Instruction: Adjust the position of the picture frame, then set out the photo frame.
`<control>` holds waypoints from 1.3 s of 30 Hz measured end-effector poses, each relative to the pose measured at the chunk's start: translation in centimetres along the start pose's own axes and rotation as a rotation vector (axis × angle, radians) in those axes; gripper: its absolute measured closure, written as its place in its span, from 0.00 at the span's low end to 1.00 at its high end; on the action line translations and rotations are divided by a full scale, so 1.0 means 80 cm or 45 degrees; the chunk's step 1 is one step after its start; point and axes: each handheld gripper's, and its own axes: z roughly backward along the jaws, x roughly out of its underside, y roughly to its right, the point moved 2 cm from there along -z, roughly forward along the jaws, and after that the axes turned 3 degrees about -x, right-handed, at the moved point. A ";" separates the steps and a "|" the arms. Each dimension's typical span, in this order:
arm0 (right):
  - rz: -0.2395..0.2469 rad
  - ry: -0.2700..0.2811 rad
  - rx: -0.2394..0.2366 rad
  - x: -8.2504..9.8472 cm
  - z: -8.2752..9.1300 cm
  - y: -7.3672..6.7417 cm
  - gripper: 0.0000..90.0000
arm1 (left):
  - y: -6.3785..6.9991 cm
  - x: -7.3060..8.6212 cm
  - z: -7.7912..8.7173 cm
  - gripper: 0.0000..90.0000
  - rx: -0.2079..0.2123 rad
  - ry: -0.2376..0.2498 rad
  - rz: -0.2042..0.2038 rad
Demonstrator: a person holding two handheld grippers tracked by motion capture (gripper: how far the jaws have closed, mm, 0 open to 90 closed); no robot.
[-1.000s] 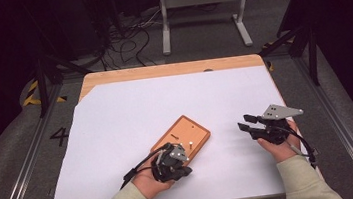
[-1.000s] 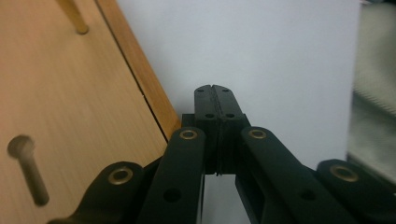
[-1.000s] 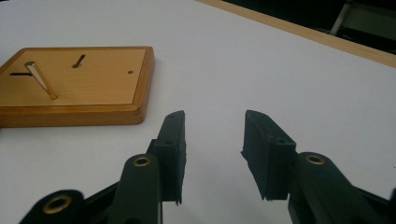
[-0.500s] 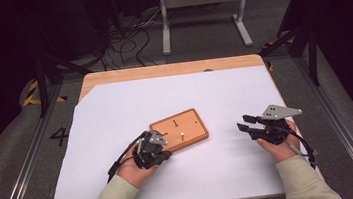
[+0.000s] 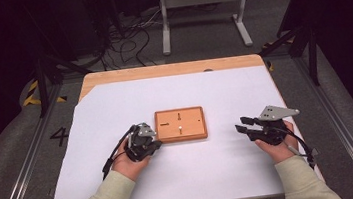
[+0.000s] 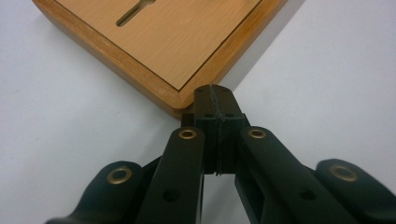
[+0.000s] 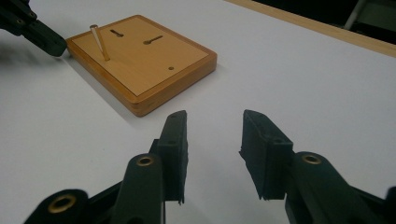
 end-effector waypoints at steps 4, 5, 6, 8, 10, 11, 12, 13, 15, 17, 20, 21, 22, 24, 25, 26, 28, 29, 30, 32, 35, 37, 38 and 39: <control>0.001 0.002 -0.002 0.000 0.000 0.000 0.69 | -0.004 0.001 0.007 0.93 0.070 0.040 0.022; -0.003 -0.003 -0.005 0.000 -0.001 0.001 0.69 | -0.004 0.000 0.009 0.91 0.081 0.057 0.035; -0.004 -0.007 -0.006 0.000 -0.002 0.001 0.69 | -0.004 -0.001 0.011 0.91 0.083 0.062 0.028; -0.004 -0.018 -0.013 0.001 -0.004 0.001 0.69 | -0.001 -0.004 0.017 0.89 0.088 0.096 0.025; -0.003 -0.019 -0.013 0.001 -0.004 0.001 0.69 | 0.000 -0.007 0.023 0.87 0.084 0.129 0.015; -0.003 -0.021 -0.016 0.001 -0.004 0.000 0.69 | 0.001 -0.009 0.028 0.83 0.079 0.153 0.012; -0.006 -0.020 -0.014 0.001 -0.003 0.000 0.69 | 0.001 -0.012 0.034 0.80 0.074 0.192 0.017; -0.011 -0.017 -0.010 0.001 -0.002 0.001 0.69 | 0.000 -0.013 0.038 0.77 0.072 0.220 0.021; -0.015 -0.011 -0.009 0.001 0.000 0.002 0.68 | -0.003 -0.015 0.048 0.73 0.062 0.292 0.037; -0.021 0.008 -0.016 -0.001 0.002 0.003 0.66 | -0.005 -0.016 0.056 0.69 0.060 0.362 0.050; -0.021 0.036 -0.019 -0.005 0.005 0.006 0.65 | -0.010 -0.014 0.065 0.68 0.053 0.433 0.067; -0.035 0.070 -0.022 -0.009 0.007 0.008 0.63 | -0.011 -0.014 0.067 0.66 0.044 0.450 0.072; -0.042 0.087 -0.026 -0.011 0.008 0.009 0.63 | -0.014 -0.013 0.070 0.64 0.040 0.467 0.081; -0.041 0.108 -0.032 -0.014 0.010 0.009 0.61 | -0.021 -0.011 0.075 0.61 0.024 0.507 0.094; -0.040 0.105 -0.030 -0.014 0.010 0.009 0.60 | -0.023 -0.010 0.076 0.59 0.023 0.515 0.106; -0.039 0.097 -0.029 -0.013 0.009 0.009 0.60 | -0.026 -0.010 0.077 0.56 0.022 0.525 0.109; -0.043 0.091 -0.030 -0.012 0.008 0.008 0.60 | -0.028 -0.010 0.077 0.49 0.000 0.542 0.112; -0.041 0.088 -0.029 -0.011 0.008 0.008 0.60 | -0.028 -0.011 0.076 0.44 -0.006 0.558 0.118; -0.042 0.090 -0.028 -0.012 0.008 0.008 0.60 | -0.030 -0.012 0.075 0.41 -0.008 0.576 0.111; -0.041 0.087 -0.020 -0.011 0.008 0.008 0.60 | -0.032 -0.015 0.071 0.35 -0.011 0.587 0.125; -0.045 0.082 -0.016 -0.010 0.008 0.009 0.60 | -0.034 -0.021 0.068 0.33 -0.002 0.588 0.125; -0.043 0.080 -0.012 -0.010 0.008 0.009 0.60 | -0.034 -0.025 0.069 0.32 0.004 0.601 0.138; -0.043 0.081 -0.012 -0.010 0.008 0.009 0.61 | -0.034 -0.027 0.069 0.31 0.005 0.603 0.129; -0.043 0.081 -0.011 -0.010 0.008 0.009 0.61 | -0.032 -0.029 0.069 0.31 0.011 0.600 0.138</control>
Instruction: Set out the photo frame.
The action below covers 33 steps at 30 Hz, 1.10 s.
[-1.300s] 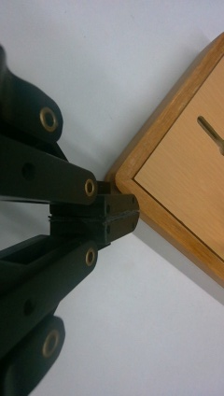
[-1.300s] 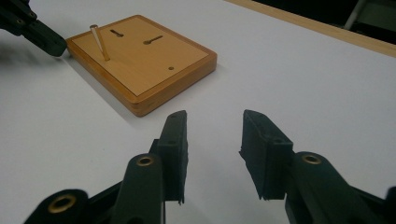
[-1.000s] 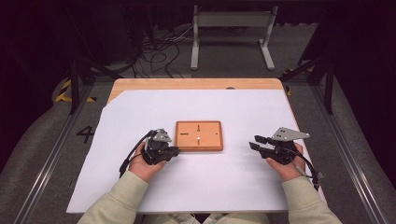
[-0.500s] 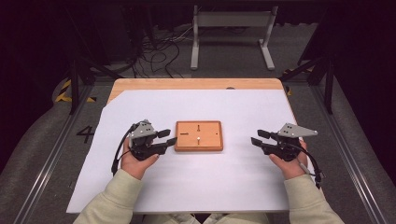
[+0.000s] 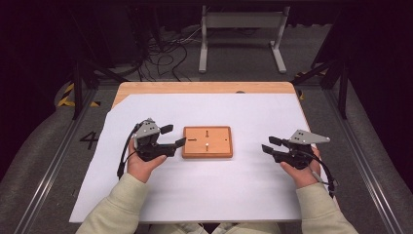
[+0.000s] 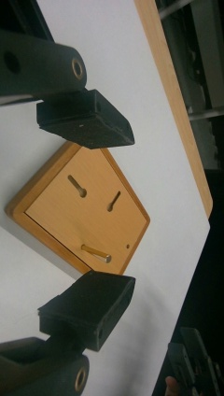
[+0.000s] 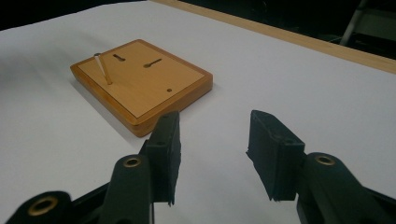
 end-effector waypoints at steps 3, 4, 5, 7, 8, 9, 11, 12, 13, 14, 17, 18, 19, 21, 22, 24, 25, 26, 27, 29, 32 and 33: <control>-0.001 -0.004 0.001 0.001 0.000 0.000 0.61 | 0.004 -0.004 -0.005 0.31 0.012 0.000 0.005; -0.001 -0.005 0.000 0.001 0.000 0.000 0.61 | 0.007 -0.005 -0.007 0.33 0.027 0.002 0.009; 0.001 -0.005 -0.001 0.001 0.000 -0.001 0.61 | 0.008 -0.006 -0.009 0.35 0.033 0.000 0.002; 0.008 -0.007 0.003 0.001 0.001 -0.002 0.61 | 0.011 -0.007 -0.013 0.35 0.047 -0.003 0.004; 0.008 -0.005 0.003 0.002 0.002 -0.001 0.61 | 0.014 -0.008 -0.017 0.35 0.060 0.004 0.016; 0.008 -0.003 0.007 0.002 0.003 -0.001 0.61 | 0.016 -0.009 -0.020 0.35 0.071 0.010 0.023; 0.000 -0.005 0.014 0.003 0.003 -0.001 0.61 | 0.019 -0.011 -0.026 0.35 0.087 0.014 0.003; 0.000 -0.005 0.012 0.003 0.004 -0.001 0.62 | 0.021 -0.012 -0.030 0.35 0.096 0.016 -0.006; 0.000 -0.006 0.011 0.003 0.003 -0.001 0.61 | 0.024 -0.012 -0.032 0.36 0.113 0.012 -0.012; 0.002 -0.007 0.011 0.003 0.003 -0.001 0.61 | 0.027 -0.013 -0.035 0.36 0.134 0.011 -0.019; -0.001 -0.006 0.006 0.004 0.003 -0.002 0.61 | 0.036 -0.013 -0.045 0.37 0.152 -0.006 -0.064; 0.000 -0.006 0.004 0.004 0.003 -0.002 0.61 | 0.037 -0.012 -0.047 0.37 0.161 -0.009 -0.066; 0.003 -0.004 0.005 0.004 0.003 -0.002 0.62 | 0.038 -0.012 -0.049 0.37 0.168 -0.015 -0.071; 0.011 0.000 0.005 0.004 0.004 -0.002 0.62 | 0.040 -0.011 -0.054 0.37 0.179 -0.020 -0.065; 0.009 0.002 0.003 0.003 0.004 -0.003 0.62 | 0.040 -0.011 -0.057 0.38 0.196 -0.026 -0.067; 0.008 -0.002 0.003 0.004 0.003 -0.003 0.62 | 0.043 -0.008 -0.063 0.38 0.228 -0.040 -0.053; 0.007 -0.005 0.002 0.004 0.003 -0.003 0.62 | 0.044 -0.007 -0.066 0.38 0.242 -0.057 -0.056; 0.007 -0.007 0.004 0.005 0.003 -0.003 0.62 | 0.046 -0.005 -0.069 0.38 0.246 -0.066 -0.065; 0.007 -0.007 0.003 0.005 0.003 -0.003 0.62 | 0.048 -0.003 -0.073 0.39 0.251 -0.071 -0.068; 0.008 -0.004 0.002 0.004 0.003 -0.004 0.62 | 0.052 0.001 -0.078 0.42 0.265 -0.086 -0.077; 0.014 -0.006 0.000 0.004 0.002 -0.005 0.62 | 0.054 0.006 -0.084 0.47 0.284 -0.096 -0.071; 0.011 -0.007 -0.001 0.005 0.002 -0.005 0.62 | 0.055 0.008 -0.088 0.49 0.301 -0.101 -0.068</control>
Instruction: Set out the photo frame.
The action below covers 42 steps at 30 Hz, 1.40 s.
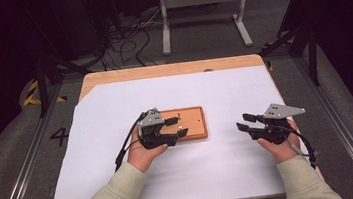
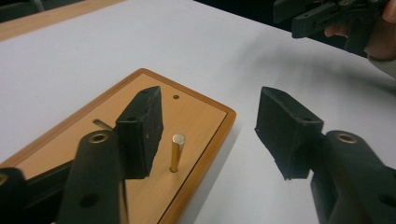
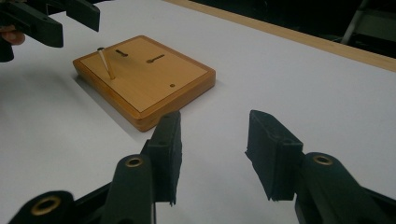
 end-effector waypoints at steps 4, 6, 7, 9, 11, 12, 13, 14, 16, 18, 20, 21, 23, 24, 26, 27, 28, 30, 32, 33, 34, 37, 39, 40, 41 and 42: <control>0.001 -0.001 -0.002 0.000 0.000 -0.001 0.62 | -0.003 0.008 -0.012 0.55 -0.007 -0.027 -0.038; 0.005 0.001 -0.003 0.000 0.001 0.000 0.62 | -0.006 0.010 -0.015 0.57 -0.021 -0.047 -0.031; 0.004 0.000 -0.003 0.001 0.001 -0.001 0.62 | -0.007 0.012 -0.017 0.57 -0.031 -0.065 -0.023; 0.001 0.000 -0.004 0.001 0.001 -0.001 0.62 | -0.008 0.013 -0.018 0.57 -0.042 -0.082 -0.018; -0.001 -0.001 -0.004 0.001 0.001 -0.001 0.62 | -0.011 0.016 -0.021 0.58 -0.054 -0.098 0.001; 0.003 -0.002 -0.004 0.002 0.001 -0.001 0.62 | -0.013 0.017 -0.022 0.60 -0.058 -0.103 0.002; 0.003 -0.002 -0.003 0.002 0.001 -0.001 0.62 | -0.014 0.018 -0.024 0.61 -0.060 -0.118 0.021; 0.004 -0.003 -0.003 0.002 0.001 -0.001 0.62 | -0.014 0.018 -0.024 0.62 -0.060 -0.118 0.021; 0.005 -0.005 -0.003 0.002 0.001 -0.001 0.62 | -0.016 0.020 -0.028 0.70 -0.084 -0.127 0.023; 0.006 -0.007 -0.002 0.002 0.001 -0.002 0.62 | -0.017 0.021 -0.030 0.77 -0.087 -0.131 0.027; 0.002 -0.007 -0.002 0.003 0.002 -0.002 0.62 | -0.017 0.022 -0.031 0.82 -0.091 -0.144 0.028; 0.002 -0.007 -0.002 0.003 0.002 -0.002 0.62 | -0.017 0.022 -0.031 0.87 -0.091 -0.144 0.028; 0.004 -0.006 -0.003 0.003 0.002 -0.001 0.62 | -0.016 0.022 -0.031 0.91 -0.121 -0.151 -0.016; 0.003 -0.006 -0.002 0.003 0.002 -0.001 0.62 | -0.016 0.022 -0.031 0.92 -0.125 -0.152 -0.027; 0.002 -0.007 -0.001 0.004 0.003 -0.001 0.62 | -0.014 0.021 -0.032 0.93 -0.145 -0.163 -0.064; 0.002 -0.007 -0.001 0.004 0.003 -0.001 0.62 | -0.014 0.021 -0.032 0.93 -0.145 -0.163 -0.064; 0.002 -0.008 -0.002 0.004 0.003 -0.002 0.62 | -0.015 0.021 -0.032 0.93 -0.144 -0.162 -0.061; 0.005 -0.009 -0.003 0.004 0.002 -0.002 0.62 | -0.015 0.021 -0.032 0.93 -0.139 -0.158 -0.056; 0.008 -0.010 -0.003 0.004 0.002 -0.002 0.62 | -0.015 0.021 -0.032 0.93 -0.143 -0.163 -0.057; 0.009 -0.012 -0.002 0.004 0.002 -0.002 0.62 | -0.015 0.022 -0.031 0.93 -0.143 -0.164 -0.066; 0.006 -0.013 -0.003 0.004 0.002 -0.002 0.62 | -0.014 0.021 -0.031 0.93 -0.148 -0.170 -0.080; 0.009 -0.011 -0.001 0.003 0.002 -0.002 0.62 | -0.015 0.021 -0.032 0.93 -0.143 -0.167 -0.091; 0.010 -0.010 -0.002 0.003 0.002 -0.002 0.62 | -0.014 0.022 -0.031 0.93 -0.149 -0.169 -0.102; 0.007 -0.011 -0.002 0.004 0.002 -0.002 0.62 | -0.013 0.022 -0.032 0.93 -0.157 -0.166 -0.119; 0.004 -0.011 -0.002 0.004 0.002 -0.002 0.62 | -0.011 0.022 -0.032 0.93 -0.170 -0.167 -0.148; 0.004 -0.011 -0.002 0.004 0.002 -0.002 0.62 | -0.011 0.022 -0.032 0.93 -0.170 -0.167 -0.148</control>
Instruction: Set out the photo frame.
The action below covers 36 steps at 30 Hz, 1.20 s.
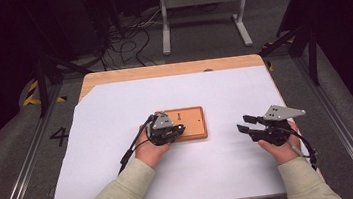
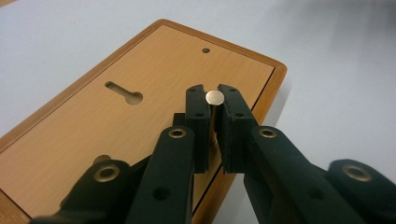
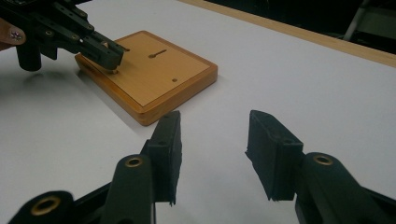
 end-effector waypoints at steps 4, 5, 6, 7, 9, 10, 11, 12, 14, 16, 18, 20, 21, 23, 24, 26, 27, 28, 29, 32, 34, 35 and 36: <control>0.004 0.001 0.000 0.000 0.000 0.000 0.62 | 0.003 0.001 0.000 0.93 -0.019 0.014 -0.079; 0.004 0.000 0.002 0.000 0.000 0.000 0.62 | 0.003 0.003 0.000 0.93 -0.021 0.027 -0.095; 0.005 0.000 0.002 0.000 0.000 0.000 0.62 | 0.004 0.003 0.000 0.93 -0.022 0.034 -0.106; 0.006 0.000 0.002 0.000 0.000 0.000 0.62 | 0.004 0.003 0.000 0.93 -0.028 0.031 -0.130; 0.006 -0.002 0.000 0.000 0.000 0.000 0.62 | 0.006 0.004 0.001 0.93 -0.045 0.029 -0.188; 0.007 -0.004 0.000 0.000 0.000 0.000 0.61 | 0.007 0.004 0.002 0.93 -0.056 0.034 -0.216; 0.007 -0.004 0.000 0.000 0.000 0.000 0.61 | 0.007 0.004 0.002 0.92 -0.056 0.034 -0.216; 0.009 -0.003 -0.001 -0.001 -0.001 0.000 0.62 | 0.010 0.005 0.003 0.92 -0.069 0.037 -0.251; 0.012 -0.004 0.000 -0.001 -0.002 0.000 0.62 | 0.015 0.010 0.003 0.92 -0.112 0.071 -0.300; 0.016 -0.004 -0.006 -0.002 -0.003 -0.001 0.61 | 0.018 0.013 0.004 0.92 -0.134 0.094 -0.320; 0.024 -0.006 -0.006 -0.003 -0.003 -0.002 0.61 | 0.020 0.015 0.004 0.92 -0.148 0.098 -0.333; 0.034 -0.004 -0.013 -0.005 -0.004 -0.005 0.61 | 0.025 0.017 0.005 0.92 -0.186 0.113 -0.367; 0.040 -0.005 -0.014 -0.006 -0.004 -0.006 0.61 | 0.026 0.018 0.005 0.91 -0.194 0.118 -0.381; 0.044 -0.004 -0.016 -0.007 -0.006 -0.007 0.61 | 0.028 0.020 0.005 0.91 -0.220 0.121 -0.429; 0.051 -0.007 -0.018 -0.007 -0.007 -0.007 0.61 | 0.029 0.021 0.004 0.90 -0.239 0.121 -0.453; 0.051 -0.008 -0.021 -0.008 -0.008 -0.008 0.61 | 0.030 0.023 0.003 0.89 -0.256 0.106 -0.483; 0.053 -0.008 -0.022 -0.008 -0.009 -0.008 0.61 | 0.031 0.024 0.003 0.89 -0.260 0.105 -0.486; 0.055 -0.011 -0.022 -0.009 -0.009 -0.009 0.61 | 0.032 0.024 0.003 0.89 -0.265 0.101 -0.497; 0.057 -0.011 -0.026 -0.010 -0.010 -0.010 0.61 | 0.032 0.023 0.003 0.88 -0.278 0.105 -0.512; 0.074 -0.013 -0.030 -0.012 -0.012 -0.012 0.61 | 0.034 0.025 0.002 0.86 -0.278 0.093 -0.516; 0.077 -0.014 -0.036 -0.014 -0.014 -0.013 0.61 | 0.035 0.025 0.002 0.86 -0.276 0.094 -0.536; 0.081 -0.016 -0.038 -0.015 -0.015 -0.014 0.61 | 0.036 0.026 0.003 0.86 -0.281 0.093 -0.540; 0.085 -0.016 -0.042 -0.016 -0.016 -0.015 0.61 | 0.036 0.026 0.003 0.87 -0.275 0.096 -0.552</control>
